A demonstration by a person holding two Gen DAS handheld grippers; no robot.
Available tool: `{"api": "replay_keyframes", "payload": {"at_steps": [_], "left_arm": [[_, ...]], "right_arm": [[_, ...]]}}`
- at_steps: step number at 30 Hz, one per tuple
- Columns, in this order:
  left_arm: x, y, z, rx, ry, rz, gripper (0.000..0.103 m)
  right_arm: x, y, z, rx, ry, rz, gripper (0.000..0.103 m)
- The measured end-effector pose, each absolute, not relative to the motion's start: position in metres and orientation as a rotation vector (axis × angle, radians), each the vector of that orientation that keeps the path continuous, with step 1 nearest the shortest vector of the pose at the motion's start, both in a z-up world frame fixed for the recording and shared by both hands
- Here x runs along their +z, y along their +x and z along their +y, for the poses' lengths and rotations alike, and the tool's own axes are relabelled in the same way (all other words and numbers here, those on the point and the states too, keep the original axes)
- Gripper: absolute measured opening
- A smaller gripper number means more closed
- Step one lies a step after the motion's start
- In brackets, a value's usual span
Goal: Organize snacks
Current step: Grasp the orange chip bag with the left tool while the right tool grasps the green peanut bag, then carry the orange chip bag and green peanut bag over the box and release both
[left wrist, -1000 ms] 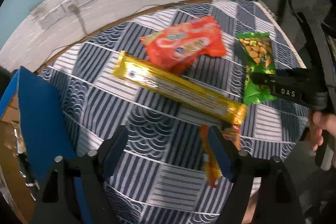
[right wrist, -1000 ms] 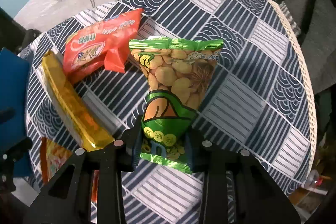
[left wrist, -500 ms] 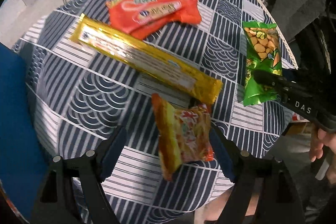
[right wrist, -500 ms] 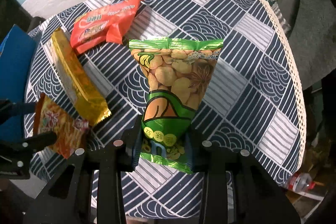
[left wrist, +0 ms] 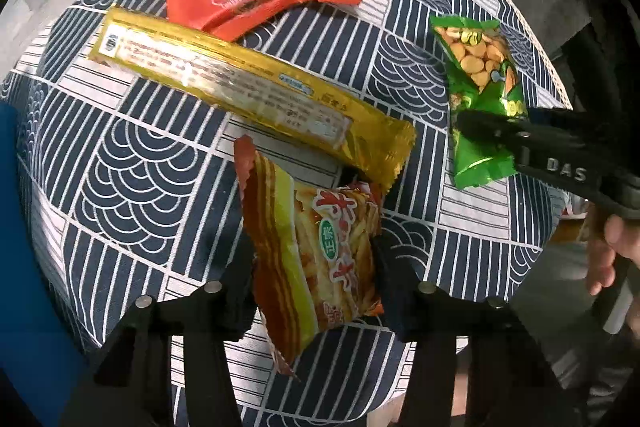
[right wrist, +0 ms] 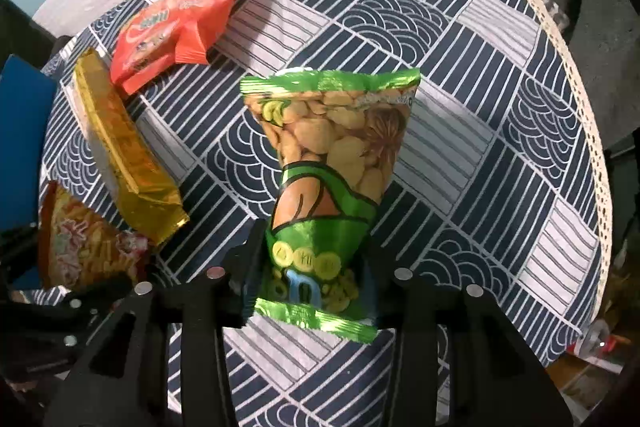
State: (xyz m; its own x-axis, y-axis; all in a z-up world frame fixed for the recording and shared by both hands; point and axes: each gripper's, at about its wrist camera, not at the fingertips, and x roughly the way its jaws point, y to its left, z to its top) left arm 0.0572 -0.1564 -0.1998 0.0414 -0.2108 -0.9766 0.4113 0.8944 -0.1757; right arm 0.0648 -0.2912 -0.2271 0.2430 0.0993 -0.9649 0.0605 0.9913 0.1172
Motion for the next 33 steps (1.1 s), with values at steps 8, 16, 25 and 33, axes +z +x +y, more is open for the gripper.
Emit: {"api": "replay_keyframes", "payload": {"at_steps": [8, 16, 25, 33], "left_arm": [[-0.183, 0.053, -0.147, -0.467, 0.232, 1.393, 0.042], [-0.156, 0.051, -0.138, -0.423, 0.296, 1.305, 0.042], [-0.126, 0.043, -0.129, -0.396, 0.385, 1.199, 0.042], [-0.103, 0.039, -0.122, -0.377, 0.417, 1.125, 0.042]], "right_arm": [[-0.224, 0.067, -0.291, 0.018, 0.092, 1.305, 0.038], [-0.197, 0.06, -0.284, 0.028, 0.068, 1.258, 0.038], [-0.157, 0.052, -0.265, 0.069, -0.009, 1.182, 0.038], [-0.124, 0.05, -0.247, 0.103, -0.049, 1.112, 0.038]]}}
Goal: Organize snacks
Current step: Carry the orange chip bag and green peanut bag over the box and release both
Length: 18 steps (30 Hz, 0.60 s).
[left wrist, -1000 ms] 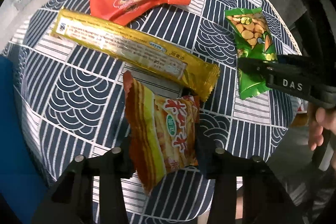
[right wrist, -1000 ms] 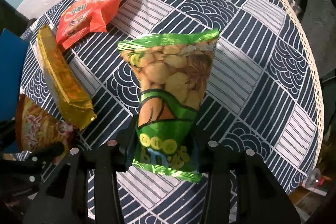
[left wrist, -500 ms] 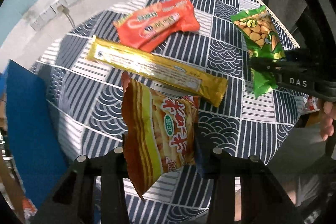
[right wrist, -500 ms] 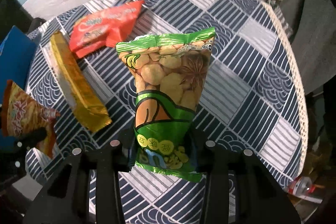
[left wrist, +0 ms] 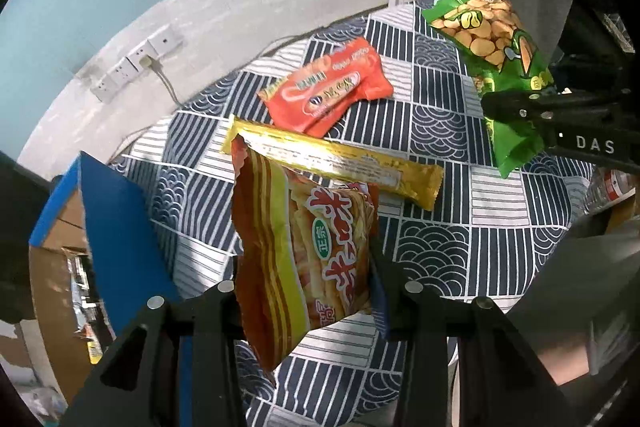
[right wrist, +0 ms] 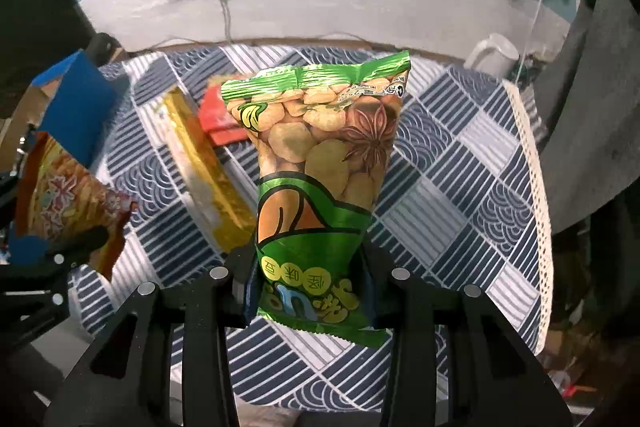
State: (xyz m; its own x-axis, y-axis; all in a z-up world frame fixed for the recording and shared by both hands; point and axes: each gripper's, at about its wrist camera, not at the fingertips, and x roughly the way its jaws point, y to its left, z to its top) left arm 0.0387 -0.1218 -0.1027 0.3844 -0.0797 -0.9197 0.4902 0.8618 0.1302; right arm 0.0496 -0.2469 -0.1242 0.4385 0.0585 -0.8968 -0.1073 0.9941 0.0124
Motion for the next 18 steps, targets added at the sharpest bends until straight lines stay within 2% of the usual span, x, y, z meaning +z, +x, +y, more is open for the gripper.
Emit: {"api": "replay_keyframes", "payload": {"at_steps": [18], "left_arm": [[-0.042, 0.021, -0.083, -0.325, 0.441, 0.946, 0.042]], "right_arm": [[-0.055, 0.038, -0.195, 0.209, -0.098, 0.976, 0.038]]}}
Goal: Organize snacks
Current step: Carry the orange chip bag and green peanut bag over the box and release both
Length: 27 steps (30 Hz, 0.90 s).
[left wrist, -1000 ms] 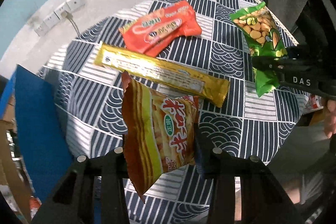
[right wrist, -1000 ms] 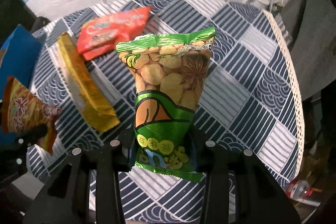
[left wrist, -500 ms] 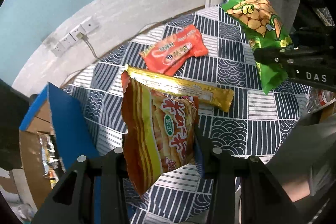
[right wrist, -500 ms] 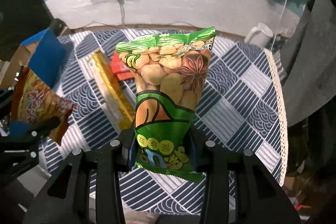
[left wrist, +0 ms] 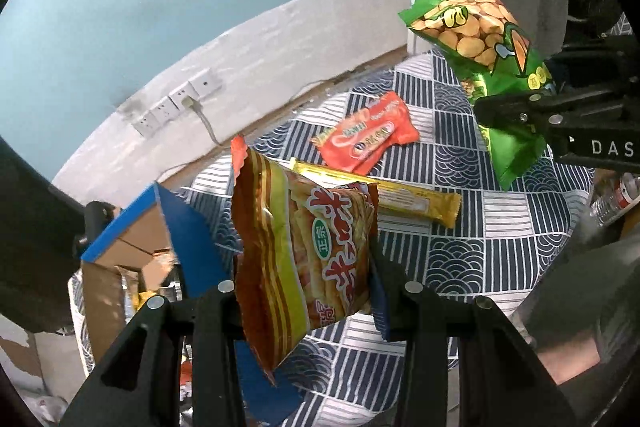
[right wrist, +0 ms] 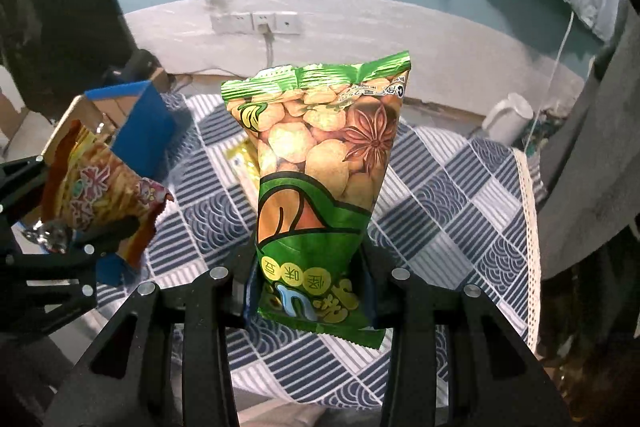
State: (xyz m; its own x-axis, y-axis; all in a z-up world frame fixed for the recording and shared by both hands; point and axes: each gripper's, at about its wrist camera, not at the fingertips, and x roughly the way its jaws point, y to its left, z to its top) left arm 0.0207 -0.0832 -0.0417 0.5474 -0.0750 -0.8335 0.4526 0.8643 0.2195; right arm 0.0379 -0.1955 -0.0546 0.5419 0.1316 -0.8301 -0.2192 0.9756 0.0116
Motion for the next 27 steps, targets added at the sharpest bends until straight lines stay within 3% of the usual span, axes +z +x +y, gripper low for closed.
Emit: {"api": "replay_keyframes", "payload": {"at_steps": [27], "left_arm": [[-0.006, 0.012, 0.067, -0.134, 0.269, 0.861, 0.042]], "right_arm": [[-0.011, 0.054, -0.07, 0.418, -0.159, 0.902, 0.038]]}}
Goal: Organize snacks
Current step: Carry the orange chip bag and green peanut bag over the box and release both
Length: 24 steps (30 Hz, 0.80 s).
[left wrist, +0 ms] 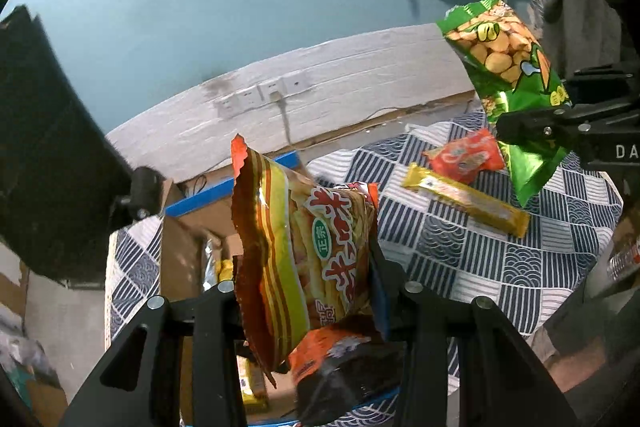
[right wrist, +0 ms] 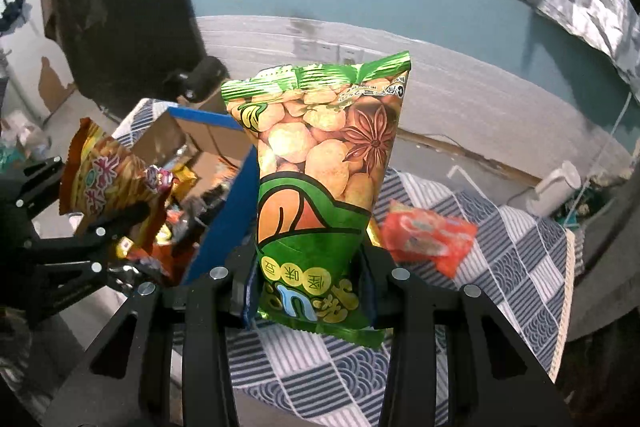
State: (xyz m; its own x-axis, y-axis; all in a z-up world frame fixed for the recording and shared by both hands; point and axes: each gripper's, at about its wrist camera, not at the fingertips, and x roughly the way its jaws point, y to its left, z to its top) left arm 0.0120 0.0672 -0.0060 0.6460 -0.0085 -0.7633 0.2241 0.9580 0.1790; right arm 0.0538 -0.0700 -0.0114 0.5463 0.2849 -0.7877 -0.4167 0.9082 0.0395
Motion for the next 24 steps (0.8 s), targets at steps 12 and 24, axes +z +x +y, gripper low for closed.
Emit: {"api": "replay_keyframes", "payload": {"at_steps": [12, 24], "left_arm": [[-0.011, 0.013, 0.138, -0.016, 0.161, 0.872, 0.042], [-0.042, 0.023, 0.183, 0.065, 0.104, 0.948, 0.042]], "right_arm": [[-0.018, 0.071, 0.004, 0.518, -0.191, 0.924, 0.038], [-0.043, 0.088, 0.067, 0.597, -0.252, 0.974, 0.038]]}}
